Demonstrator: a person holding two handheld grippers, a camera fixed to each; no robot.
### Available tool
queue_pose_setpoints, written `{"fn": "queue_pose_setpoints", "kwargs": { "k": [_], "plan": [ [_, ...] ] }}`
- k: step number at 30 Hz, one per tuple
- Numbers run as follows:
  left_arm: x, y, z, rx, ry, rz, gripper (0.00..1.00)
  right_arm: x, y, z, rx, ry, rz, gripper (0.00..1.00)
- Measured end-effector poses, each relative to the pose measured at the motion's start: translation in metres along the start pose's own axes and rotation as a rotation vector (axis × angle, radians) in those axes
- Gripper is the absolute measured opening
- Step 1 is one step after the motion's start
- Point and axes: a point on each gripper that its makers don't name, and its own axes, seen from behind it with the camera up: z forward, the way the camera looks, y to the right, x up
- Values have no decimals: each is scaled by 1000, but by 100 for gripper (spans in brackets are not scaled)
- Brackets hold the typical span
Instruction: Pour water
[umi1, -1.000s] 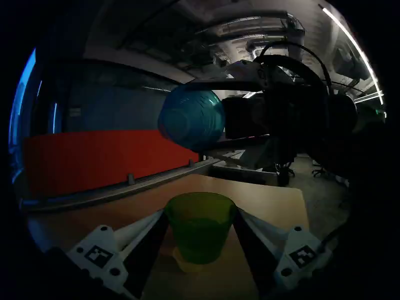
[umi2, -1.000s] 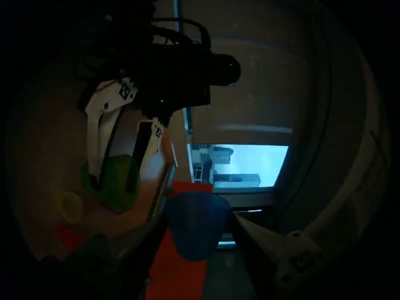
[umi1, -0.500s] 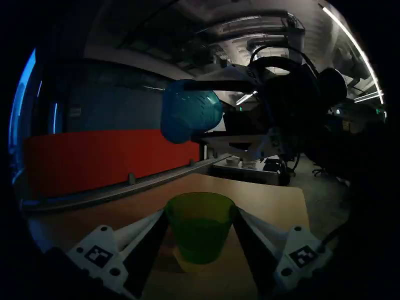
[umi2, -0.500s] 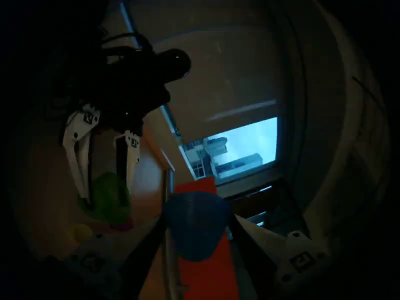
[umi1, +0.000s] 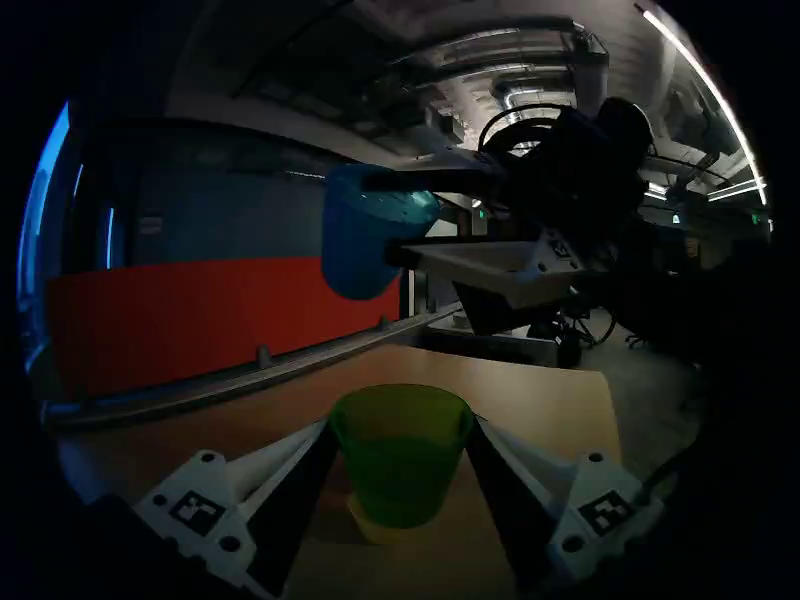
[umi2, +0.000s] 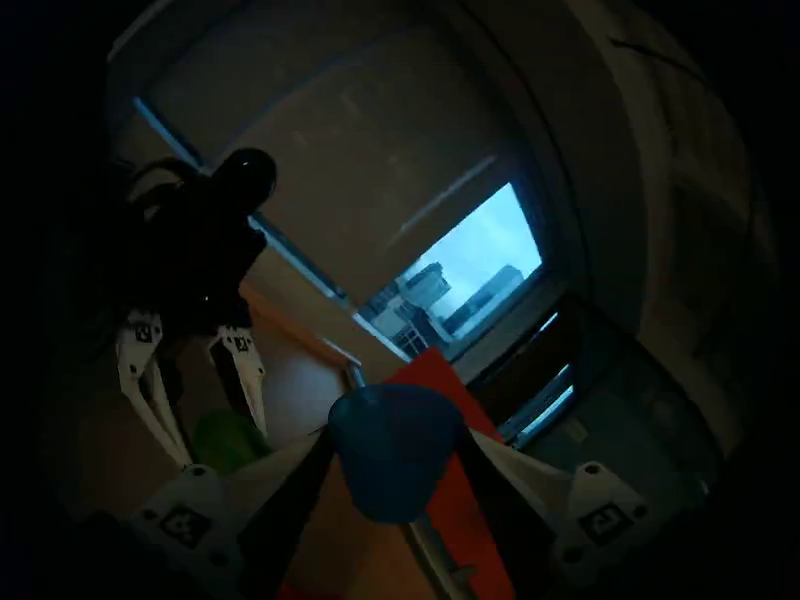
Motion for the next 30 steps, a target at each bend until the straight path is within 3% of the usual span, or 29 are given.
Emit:
{"fn": "queue_pose_setpoints", "kwargs": {
  "k": [11, 21, 30],
  "plan": [
    [1, 1, 1, 0, -2, 4, 86, 3, -5, -3, 17, 17, 219, 90],
    [1, 2, 3, 1, -3, 8, 86, 13, -12, -3, 73, 52, 519, 90],
    [3, 3, 2, -1, -3, 10, 86, 17, -12, -2, 95, 60, 714, 91]
  ]
}}
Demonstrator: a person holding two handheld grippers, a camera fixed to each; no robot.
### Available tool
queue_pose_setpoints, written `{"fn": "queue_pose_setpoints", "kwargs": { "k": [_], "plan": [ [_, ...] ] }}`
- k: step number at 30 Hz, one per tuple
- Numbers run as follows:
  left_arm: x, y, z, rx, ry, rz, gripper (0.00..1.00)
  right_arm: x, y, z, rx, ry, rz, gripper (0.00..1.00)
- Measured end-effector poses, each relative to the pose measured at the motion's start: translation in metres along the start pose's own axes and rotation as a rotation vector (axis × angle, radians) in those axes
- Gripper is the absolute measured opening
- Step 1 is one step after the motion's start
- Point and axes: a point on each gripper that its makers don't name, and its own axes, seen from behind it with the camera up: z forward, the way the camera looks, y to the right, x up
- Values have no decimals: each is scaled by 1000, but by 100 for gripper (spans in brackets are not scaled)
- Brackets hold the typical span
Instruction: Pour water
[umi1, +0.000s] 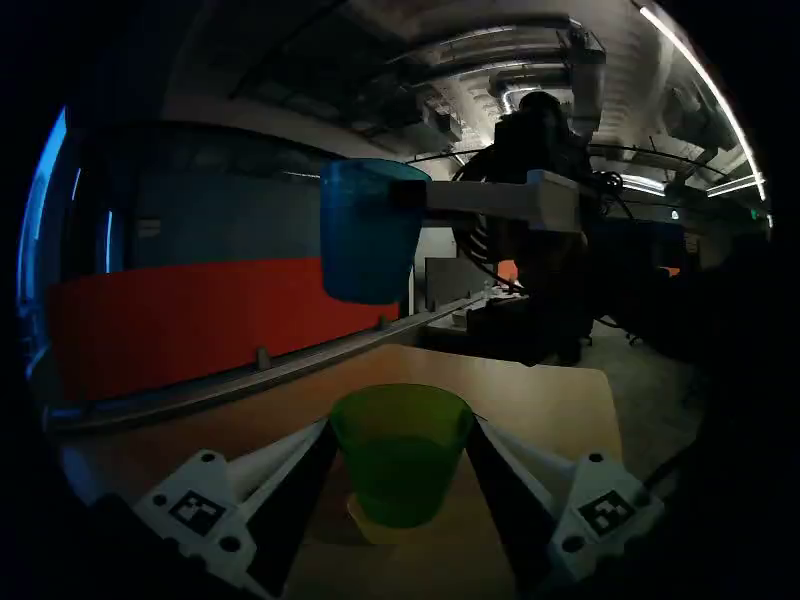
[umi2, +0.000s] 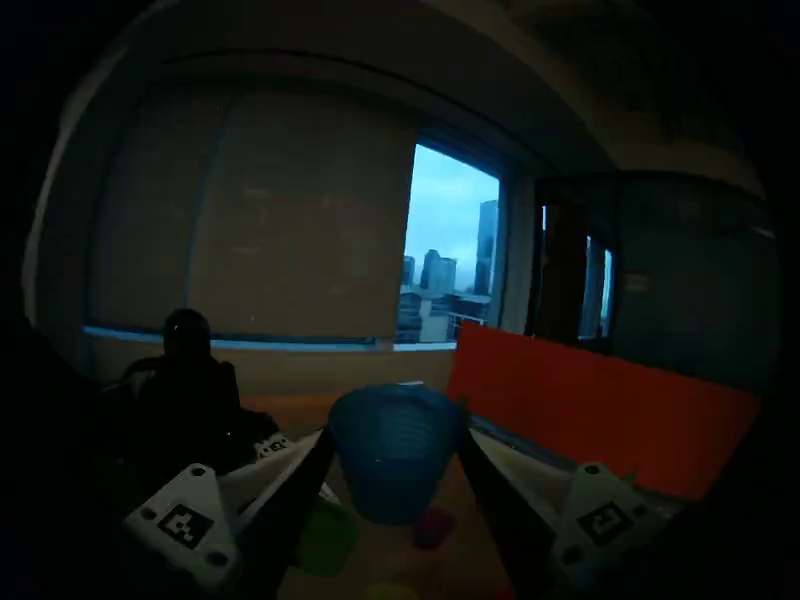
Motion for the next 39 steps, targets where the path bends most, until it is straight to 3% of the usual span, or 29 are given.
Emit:
{"fn": "queue_pose_setpoints", "kwargs": {
  "k": [6, 20, 39],
  "plan": [
    [-1, -1, -1, 3, 0, 0, 86, 4, 0, -1, 6, 1, 49, 91],
    [-11, -10, -5, 21, -25, 4, 86, -7, 6, -12, -18, -12, 29, 91],
    [-25, -32, -19, 79, -74, 0, 86, -35, 30, -57, -92, -51, 12, 92]
  ]
}}
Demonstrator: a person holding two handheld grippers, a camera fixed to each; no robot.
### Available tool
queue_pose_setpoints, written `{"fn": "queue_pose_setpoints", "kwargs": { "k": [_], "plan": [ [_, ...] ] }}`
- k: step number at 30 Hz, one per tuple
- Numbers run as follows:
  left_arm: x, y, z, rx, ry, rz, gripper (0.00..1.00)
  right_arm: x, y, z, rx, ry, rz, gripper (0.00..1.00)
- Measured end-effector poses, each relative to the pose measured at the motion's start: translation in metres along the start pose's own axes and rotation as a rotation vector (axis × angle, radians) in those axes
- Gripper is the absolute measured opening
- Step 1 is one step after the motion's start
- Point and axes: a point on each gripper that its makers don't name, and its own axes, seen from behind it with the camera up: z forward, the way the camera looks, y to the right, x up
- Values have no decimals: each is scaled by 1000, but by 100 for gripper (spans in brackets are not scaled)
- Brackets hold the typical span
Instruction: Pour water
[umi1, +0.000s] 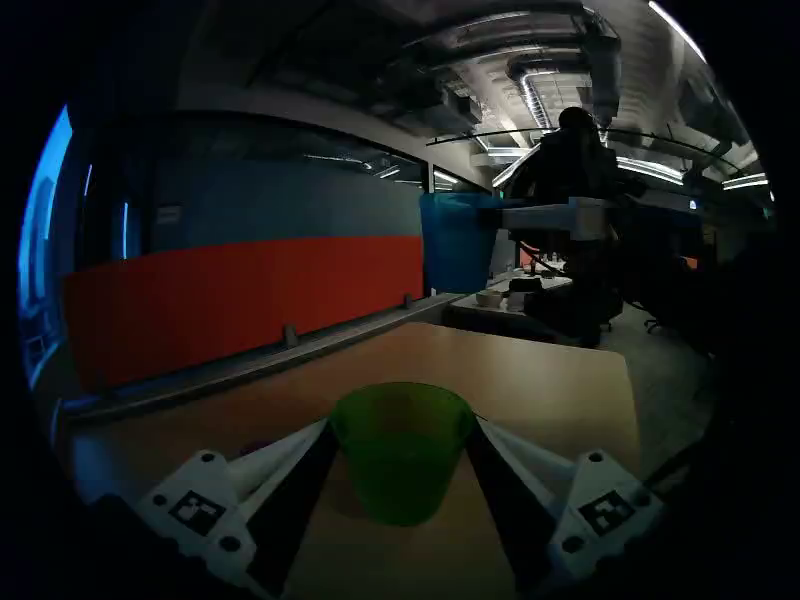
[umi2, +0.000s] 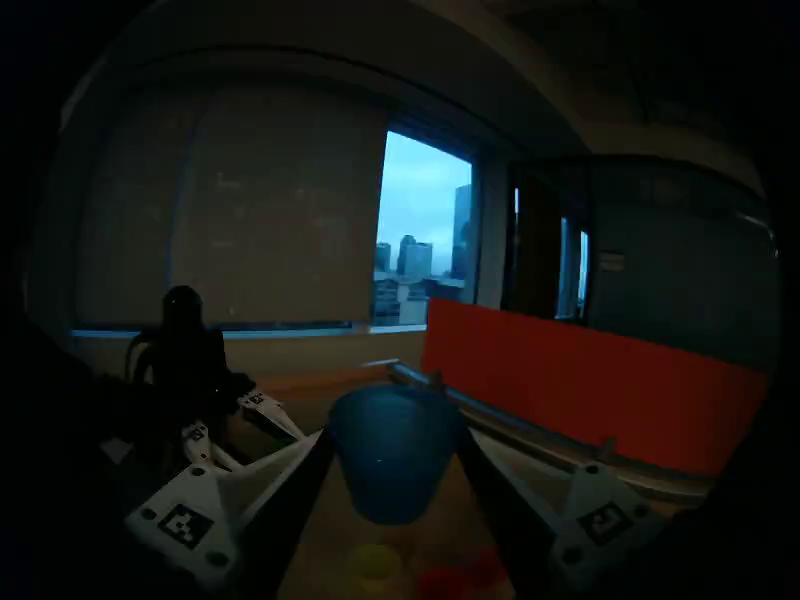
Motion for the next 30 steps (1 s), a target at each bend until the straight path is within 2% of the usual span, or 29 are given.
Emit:
{"fn": "queue_pose_setpoints", "kwargs": {
  "k": [12, 24, 30],
  "plan": [
    [-16, -3, 6, 10, -65, 14, 86, -24, 13, -18, -6, -23, 15, 93],
    [-53, -11, 14, 22, -189, 24, 86, -72, 18, -26, 15, -109, 23, 93],
    [-68, -8, 19, 11, -240, 36, 86, -94, 21, -28, 23, -149, 9, 93]
  ]
}}
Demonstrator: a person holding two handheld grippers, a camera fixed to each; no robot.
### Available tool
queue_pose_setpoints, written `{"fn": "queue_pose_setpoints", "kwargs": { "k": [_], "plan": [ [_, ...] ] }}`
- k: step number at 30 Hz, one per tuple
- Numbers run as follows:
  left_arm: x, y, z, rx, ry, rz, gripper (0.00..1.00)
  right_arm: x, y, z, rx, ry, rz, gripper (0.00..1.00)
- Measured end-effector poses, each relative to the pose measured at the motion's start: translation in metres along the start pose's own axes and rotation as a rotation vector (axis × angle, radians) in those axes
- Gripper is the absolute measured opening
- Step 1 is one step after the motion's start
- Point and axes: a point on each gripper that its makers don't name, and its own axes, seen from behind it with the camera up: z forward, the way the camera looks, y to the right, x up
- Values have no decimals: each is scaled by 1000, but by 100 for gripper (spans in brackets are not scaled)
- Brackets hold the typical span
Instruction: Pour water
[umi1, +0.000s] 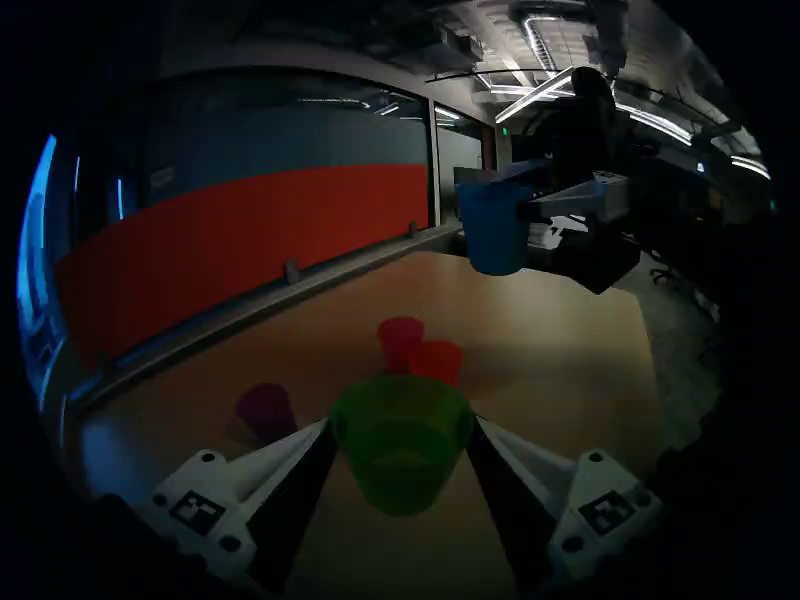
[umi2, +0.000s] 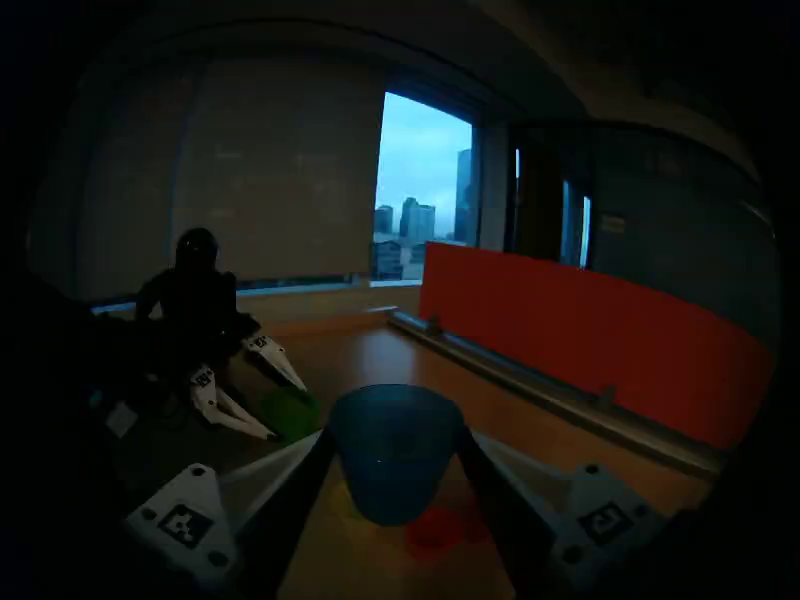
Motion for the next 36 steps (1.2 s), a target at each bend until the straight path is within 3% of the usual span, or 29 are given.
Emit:
{"fn": "queue_pose_setpoints", "kwargs": {
  "k": [18, 36],
  "plan": [
    [-39, 9, 22, -37, -129, 34, 87, -75, -4, 9, 55, -167, -21, 94],
    [-74, 8, 31, -50, -220, 57, 86, -124, -7, 19, 91, -264, -37, 94]
  ]
}}
